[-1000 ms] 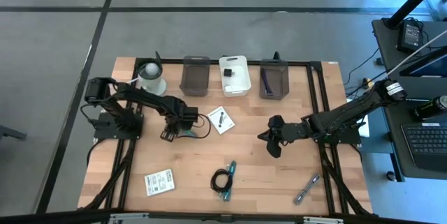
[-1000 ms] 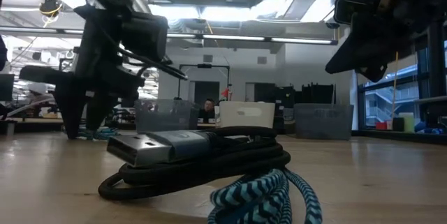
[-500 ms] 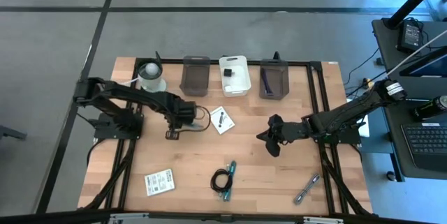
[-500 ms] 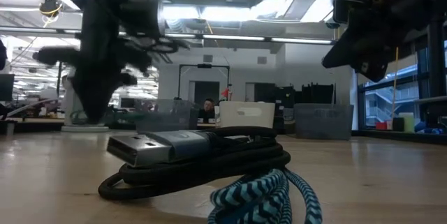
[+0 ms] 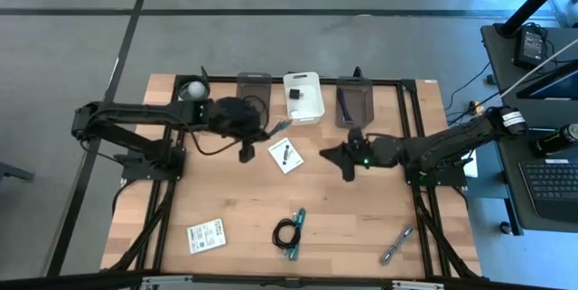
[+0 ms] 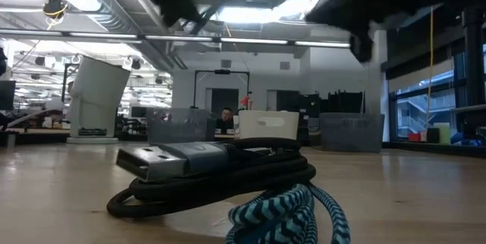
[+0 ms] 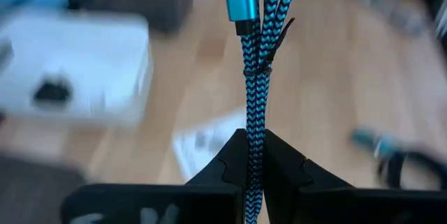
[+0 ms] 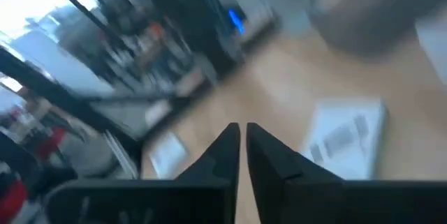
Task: Pick and place items into bin
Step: Put the blue charger cable into the right black bin
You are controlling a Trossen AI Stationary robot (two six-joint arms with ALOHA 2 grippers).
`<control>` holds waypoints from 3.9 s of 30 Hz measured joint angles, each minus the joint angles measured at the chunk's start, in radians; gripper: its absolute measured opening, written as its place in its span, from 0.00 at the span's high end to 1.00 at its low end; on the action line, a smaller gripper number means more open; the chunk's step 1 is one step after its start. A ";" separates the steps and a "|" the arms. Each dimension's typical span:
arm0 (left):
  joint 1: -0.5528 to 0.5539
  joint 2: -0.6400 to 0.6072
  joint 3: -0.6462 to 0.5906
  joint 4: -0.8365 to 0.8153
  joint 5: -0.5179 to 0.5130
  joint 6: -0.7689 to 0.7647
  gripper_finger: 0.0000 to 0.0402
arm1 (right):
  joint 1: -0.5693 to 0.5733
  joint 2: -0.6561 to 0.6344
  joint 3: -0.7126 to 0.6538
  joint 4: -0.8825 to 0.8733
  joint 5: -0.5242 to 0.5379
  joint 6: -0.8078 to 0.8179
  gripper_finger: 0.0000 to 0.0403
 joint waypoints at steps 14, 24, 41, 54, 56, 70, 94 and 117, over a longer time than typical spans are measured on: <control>-0.020 0.108 0.020 0.371 0.063 -0.077 0.96 | -0.119 0.053 0.350 -0.222 -0.001 -0.443 0.54; -0.030 0.130 0.020 0.403 0.063 -0.077 0.96 | -0.135 0.244 0.519 -0.242 -0.037 -0.501 0.40; -0.030 0.130 0.020 0.382 0.067 -0.067 0.96 | -0.135 0.294 0.578 -0.240 -0.037 -0.501 0.93; -0.042 0.129 0.020 0.390 0.053 -0.048 0.78 | -0.135 0.294 0.578 -0.244 -0.038 -0.519 0.93; -0.043 0.127 0.020 0.390 0.036 -0.037 0.73 | -0.135 0.294 0.578 -0.246 -0.038 -0.517 0.93; -0.007 -0.110 0.021 0.059 -0.057 0.151 0.65 | -0.135 0.223 0.577 -0.441 0.175 -0.382 0.94; -0.004 -0.272 0.020 -0.368 -0.429 0.082 0.77 | -0.949 0.200 0.577 -1.046 -0.315 -0.352 0.97; -0.004 -0.270 0.020 -0.368 -0.518 -0.154 0.77 | -1.031 0.551 0.577 -1.159 -0.413 -0.636 0.89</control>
